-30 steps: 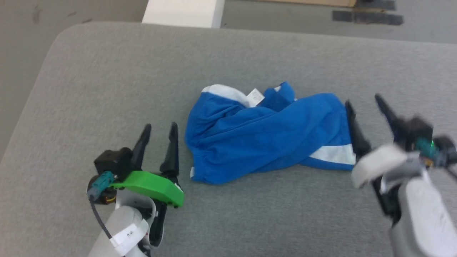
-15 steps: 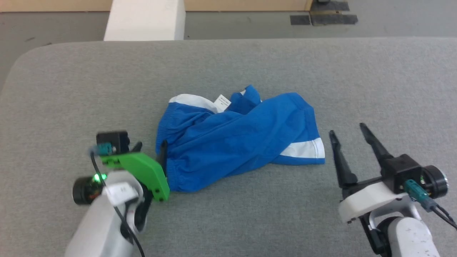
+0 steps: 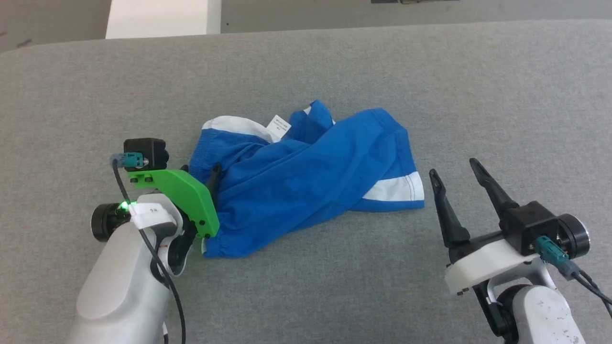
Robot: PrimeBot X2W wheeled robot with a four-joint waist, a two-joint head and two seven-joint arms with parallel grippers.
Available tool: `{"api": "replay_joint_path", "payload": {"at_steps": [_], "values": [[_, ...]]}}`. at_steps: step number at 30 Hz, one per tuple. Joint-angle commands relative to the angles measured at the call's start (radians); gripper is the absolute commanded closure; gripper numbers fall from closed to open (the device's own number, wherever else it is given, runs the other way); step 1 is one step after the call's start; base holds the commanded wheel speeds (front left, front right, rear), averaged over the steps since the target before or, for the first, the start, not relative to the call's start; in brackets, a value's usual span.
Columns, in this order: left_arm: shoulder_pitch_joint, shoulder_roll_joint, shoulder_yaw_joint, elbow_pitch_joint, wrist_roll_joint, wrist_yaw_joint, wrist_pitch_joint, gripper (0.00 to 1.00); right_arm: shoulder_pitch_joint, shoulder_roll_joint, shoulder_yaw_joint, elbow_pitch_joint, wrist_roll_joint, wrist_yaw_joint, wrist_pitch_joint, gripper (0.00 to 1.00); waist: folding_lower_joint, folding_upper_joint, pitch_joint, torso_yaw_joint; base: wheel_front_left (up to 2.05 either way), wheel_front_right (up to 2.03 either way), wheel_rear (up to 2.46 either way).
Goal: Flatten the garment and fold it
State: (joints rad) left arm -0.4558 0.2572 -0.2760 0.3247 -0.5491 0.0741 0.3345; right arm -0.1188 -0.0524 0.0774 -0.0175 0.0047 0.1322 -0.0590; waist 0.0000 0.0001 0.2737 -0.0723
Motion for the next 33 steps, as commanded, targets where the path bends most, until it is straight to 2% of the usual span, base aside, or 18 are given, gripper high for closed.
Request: {"api": "replay_joint_path", "payload": {"at_steps": [1, 3, 8, 14, 17, 24, 25, 27, 33], "values": [[-0.020, 0.002, 0.000, 0.003, -0.010, -0.009, -0.006, 0.43, -0.013, 0.002, 0.001, 0.000, 0.007, -0.002, -0.006, 0.00, 0.0000, -0.0001, 0.006, -0.005, 0.00, 0.00, 0.00], [-0.024, 0.003, -0.002, 0.004, -0.018, -0.027, -0.011, 1.00, -0.013, 0.002, -0.001, 0.000, 0.009, -0.002, -0.008, 0.00, 0.0000, -0.0001, 0.010, -0.008, 0.00, 0.00, 0.00], [-0.042, 0.015, 0.003, -0.017, -0.029, -0.063, -0.046, 1.00, -0.021, 0.002, -0.003, -0.004, 0.011, -0.002, -0.017, 0.00, 0.0000, -0.0001, 0.022, -0.016, 0.00, 0.00, 0.00], [-0.128, 0.063, 0.039, -0.050, -0.043, -0.100, -0.065, 1.00, -0.043, 0.002, 0.010, -0.015, 0.021, -0.002, -0.024, 0.00, 0.0000, -0.0001, 0.064, -0.033, 0.00, 0.00, 0.00], [-0.206, 0.094, 0.073, -0.010, -0.066, -0.121, -0.062, 1.00, -0.062, 0.002, 0.029, -0.015, 0.034, -0.002, -0.032, 0.00, 0.0000, -0.0001, 0.096, -0.053, 0.00, 0.00, 0.00], [-0.307, 0.167, 0.107, 0.143, -0.030, -0.092, -0.076, 1.00, -0.098, 0.002, 0.063, 0.019, 0.069, -0.002, -0.067, 0.00, 0.0000, -0.0001, 0.141, -0.111, 0.00, 0.00, 0.00], [-0.313, 0.175, 0.109, 0.158, -0.017, -0.081, -0.095, 0.95, -0.100, 0.002, 0.064, 0.024, 0.072, -0.002, -0.072, 0.00, 0.0000, -0.0001, 0.143, -0.115, 0.00, 0.00, 0.00], [-0.316, 0.186, 0.101, 0.182, 0.013, -0.076, -0.141, 0.00, -0.101, 0.002, 0.063, 0.033, 0.074, -0.002, -0.081, 0.00, 0.0000, -0.0001, 0.143, -0.119, 0.00, 0.00, 0.00], [-0.260, 0.144, 0.099, 0.216, 0.026, -0.079, -0.313, 0.00, -0.079, 0.002, 0.035, 0.051, 0.065, -0.002, -0.085, 0.00, 0.0000, -0.0001, 0.095, -0.088, 0.00, 0.00, 0.00]]}}
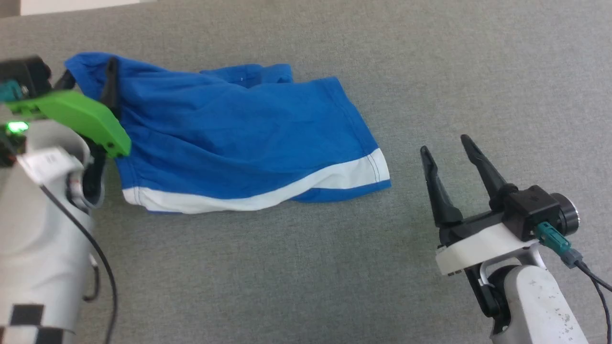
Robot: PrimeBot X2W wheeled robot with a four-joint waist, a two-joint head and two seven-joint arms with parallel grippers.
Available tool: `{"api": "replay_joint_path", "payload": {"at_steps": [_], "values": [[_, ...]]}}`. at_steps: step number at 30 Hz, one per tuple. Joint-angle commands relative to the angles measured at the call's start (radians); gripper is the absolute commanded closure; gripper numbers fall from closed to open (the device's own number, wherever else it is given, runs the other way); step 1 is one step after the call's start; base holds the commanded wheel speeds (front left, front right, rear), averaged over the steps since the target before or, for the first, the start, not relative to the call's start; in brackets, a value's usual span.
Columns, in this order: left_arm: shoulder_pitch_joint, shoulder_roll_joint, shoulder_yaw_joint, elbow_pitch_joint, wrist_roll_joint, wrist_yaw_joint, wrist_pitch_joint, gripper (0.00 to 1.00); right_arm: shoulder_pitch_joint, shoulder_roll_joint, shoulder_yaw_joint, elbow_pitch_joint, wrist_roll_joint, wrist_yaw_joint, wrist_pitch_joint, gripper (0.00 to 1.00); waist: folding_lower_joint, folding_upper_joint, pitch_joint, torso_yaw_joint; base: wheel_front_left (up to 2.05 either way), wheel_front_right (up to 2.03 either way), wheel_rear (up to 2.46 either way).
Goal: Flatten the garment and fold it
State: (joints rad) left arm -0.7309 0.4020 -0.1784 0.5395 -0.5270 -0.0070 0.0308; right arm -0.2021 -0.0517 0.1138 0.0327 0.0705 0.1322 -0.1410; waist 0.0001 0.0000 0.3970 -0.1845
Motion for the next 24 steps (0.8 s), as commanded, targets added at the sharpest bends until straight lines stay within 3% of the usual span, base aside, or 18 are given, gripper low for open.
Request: {"api": "replay_joint_path", "payload": {"at_steps": [1, 6, 10, 18, 24], "values": [[0.030, -0.010, 0.002, -0.003, 0.003, 0.000, -0.040, 0.00, 0.009, 0.001, -0.005, 0.002, -0.003, -0.002, -0.002, 0.00, -0.0001, 0.0000, -0.041, 0.032, 0.00, 0.00, 0.00], [0.159, -0.054, -0.007, -0.084, 0.010, -0.004, -0.191, 0.00, 0.034, 0.001, -0.023, -0.013, -0.020, -0.002, 0.011, 0.00, -0.0001, 0.0000, -0.103, 0.078, 0.00, 0.00, 0.00], [0.274, -0.092, -0.031, -0.210, 0.013, 0.009, -0.230, 0.00, 0.053, 0.001, -0.037, -0.039, -0.021, -0.002, 0.025, 0.00, -0.0001, 0.0000, -0.126, 0.115, 0.00, 0.00, 0.00], [0.472, -0.106, -0.072, -0.403, 0.029, 0.069, -0.196, 0.00, 0.062, 0.001, -0.036, -0.077, -0.027, -0.002, 0.048, 0.00, -0.0001, 0.0000, -0.126, 0.143, 0.00, 0.00, 0.00], [0.532, -0.088, -0.093, -0.397, 0.021, 0.068, -0.144, 0.00, 0.072, 0.001, -0.033, -0.077, -0.022, -0.002, 0.052, 0.00, -0.0001, 0.0000, -0.126, 0.142, 0.00, 0.00, 0.00]]}}
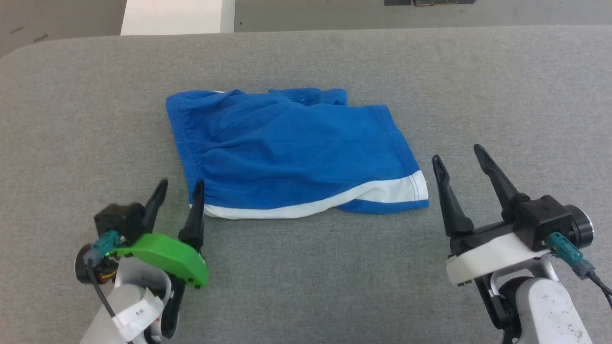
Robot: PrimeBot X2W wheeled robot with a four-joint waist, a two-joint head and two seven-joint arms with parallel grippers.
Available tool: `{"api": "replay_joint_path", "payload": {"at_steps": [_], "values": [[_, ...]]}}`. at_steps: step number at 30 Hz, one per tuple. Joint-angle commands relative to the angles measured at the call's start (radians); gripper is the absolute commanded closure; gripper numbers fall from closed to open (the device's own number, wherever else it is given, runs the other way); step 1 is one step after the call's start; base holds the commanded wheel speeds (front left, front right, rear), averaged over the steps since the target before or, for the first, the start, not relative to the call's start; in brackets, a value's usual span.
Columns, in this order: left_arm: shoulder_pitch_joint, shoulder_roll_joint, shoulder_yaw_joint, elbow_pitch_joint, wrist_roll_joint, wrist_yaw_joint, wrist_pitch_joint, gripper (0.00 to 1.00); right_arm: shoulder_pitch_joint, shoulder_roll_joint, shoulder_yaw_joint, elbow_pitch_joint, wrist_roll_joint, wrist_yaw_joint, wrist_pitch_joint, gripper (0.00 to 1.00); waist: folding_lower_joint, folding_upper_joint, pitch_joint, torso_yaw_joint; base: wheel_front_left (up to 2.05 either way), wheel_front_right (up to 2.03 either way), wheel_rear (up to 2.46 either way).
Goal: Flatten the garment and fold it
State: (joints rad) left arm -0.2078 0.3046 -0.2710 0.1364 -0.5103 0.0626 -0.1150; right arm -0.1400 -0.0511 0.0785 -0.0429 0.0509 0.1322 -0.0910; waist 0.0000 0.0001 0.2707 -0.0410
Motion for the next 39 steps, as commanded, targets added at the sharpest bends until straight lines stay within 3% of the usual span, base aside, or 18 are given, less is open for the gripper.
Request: {"api": "replay_joint_path", "payload": {"at_steps": [1, 10, 14, 15, 16, 17, 26, 39], "values": [[0.008, 0.017, -0.006, 0.025, 0.008, -0.006, 0.009, 0.00, 0.010, 0.001, 0.005, -0.002, -0.002, -0.002, 0.004, 0.00, 0.0000, -0.0001, 0.001, -0.005, 0.00, 0.00, 0.00], [-0.038, 0.021, -0.019, 0.179, -0.002, -0.003, 0.072, 0.00, 0.004, 0.001, 0.009, -0.006, -0.005, -0.002, 0.013, 0.00, 0.0000, -0.0001, 0.007, -0.032, 0.00, 0.00, 0.00], [-0.041, 0.017, -0.044, 0.229, -0.021, -0.024, 0.136, 0.00, 0.006, 0.001, 0.011, -0.003, -0.001, -0.002, 0.013, 0.00, 0.0000, -0.0001, 0.007, -0.043, 0.00, 0.00, 0.00], [-0.039, 0.015, -0.050, 0.237, -0.028, -0.030, 0.154, 0.30, 0.008, 0.001, 0.011, -0.003, -0.001, -0.002, 0.013, 0.00, 0.0000, -0.0001, 0.007, -0.045, 0.00, 0.00, 0.00], [-0.038, 0.014, -0.054, 0.241, -0.032, -0.033, 0.166, 0.76, 0.009, 0.001, 0.010, -0.003, 0.000, -0.002, 0.013, 0.00, 0.0000, -0.0001, 0.006, -0.047, 0.00, 0.00, 0.00], [-0.035, 0.014, -0.058, 0.244, -0.037, -0.036, 0.181, 1.00, 0.010, 0.001, 0.009, -0.004, 0.000, -0.002, 0.014, 0.00, 0.0000, -0.0001, 0.006, -0.048, 0.00, 0.00, 0.00], [-0.029, 0.010, -0.064, 0.202, -0.051, -0.033, 0.192, 1.00, 0.013, 0.001, 0.011, 0.040, -0.016, -0.002, 0.093, 0.00, 0.0000, -0.0001, 0.004, -0.032, 0.00, 0.00, 0.00], [-0.062, -0.009, -0.075, 0.159, -0.051, -0.030, 0.164, 1.00, -0.147, 0.001, 0.045, 0.248, 0.001, -0.002, 0.449, 0.00, 0.0000, -0.0001, 0.041, 0.010, 0.00, 0.00, 0.00]]}}
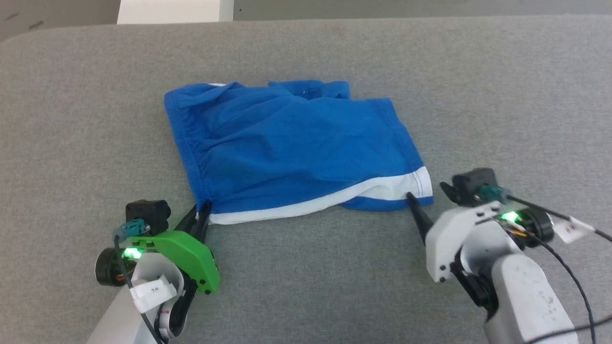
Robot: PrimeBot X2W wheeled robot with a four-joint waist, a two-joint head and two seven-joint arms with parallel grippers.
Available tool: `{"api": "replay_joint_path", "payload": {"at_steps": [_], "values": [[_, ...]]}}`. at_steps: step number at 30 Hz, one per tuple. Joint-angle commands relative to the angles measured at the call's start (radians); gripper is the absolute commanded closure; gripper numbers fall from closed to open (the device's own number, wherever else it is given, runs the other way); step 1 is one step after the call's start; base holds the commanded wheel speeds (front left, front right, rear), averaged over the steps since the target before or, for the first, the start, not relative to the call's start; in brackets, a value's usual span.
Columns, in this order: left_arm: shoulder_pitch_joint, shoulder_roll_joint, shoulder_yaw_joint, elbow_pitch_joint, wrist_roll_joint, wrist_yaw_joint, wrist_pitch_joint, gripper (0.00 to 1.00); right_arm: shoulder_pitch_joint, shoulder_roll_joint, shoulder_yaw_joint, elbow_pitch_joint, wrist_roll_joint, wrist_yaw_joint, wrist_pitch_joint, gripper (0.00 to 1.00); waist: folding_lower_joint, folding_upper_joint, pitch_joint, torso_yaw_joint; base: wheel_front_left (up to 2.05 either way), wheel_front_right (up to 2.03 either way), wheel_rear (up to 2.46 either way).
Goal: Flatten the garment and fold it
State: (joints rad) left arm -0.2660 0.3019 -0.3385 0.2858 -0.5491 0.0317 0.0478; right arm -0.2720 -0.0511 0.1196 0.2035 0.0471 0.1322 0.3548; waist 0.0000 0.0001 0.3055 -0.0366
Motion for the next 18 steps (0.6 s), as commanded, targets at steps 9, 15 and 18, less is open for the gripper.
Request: {"api": "replay_joint_path", "payload": {"at_steps": [9, 15, 18], "values": [[-0.018, -0.009, -0.013, 0.017, -0.014, -0.002, -0.013, 1.00, -0.066, 0.001, 0.032, 0.043, 0.001, -0.002, 0.012, 1.00, 0.0000, -0.0001, 0.017, 0.012, 0.00, 0.00, 0.00], [-0.011, 0.000, -0.008, 0.011, -0.016, -0.001, -0.033, 1.00, -0.067, 0.001, 0.025, 0.021, -0.001, -0.002, -0.068, 1.00, 0.0000, -0.0001, -0.007, 0.005, 0.00, 0.00, 0.00], [-0.013, 0.010, 0.000, -0.019, -0.020, -0.008, -0.049, 1.00, -0.059, 0.001, 0.021, -0.015, 0.009, -0.002, -0.074, 1.00, 0.0000, -0.0001, -0.025, 0.001, 0.00, 0.00, 0.00]]}}
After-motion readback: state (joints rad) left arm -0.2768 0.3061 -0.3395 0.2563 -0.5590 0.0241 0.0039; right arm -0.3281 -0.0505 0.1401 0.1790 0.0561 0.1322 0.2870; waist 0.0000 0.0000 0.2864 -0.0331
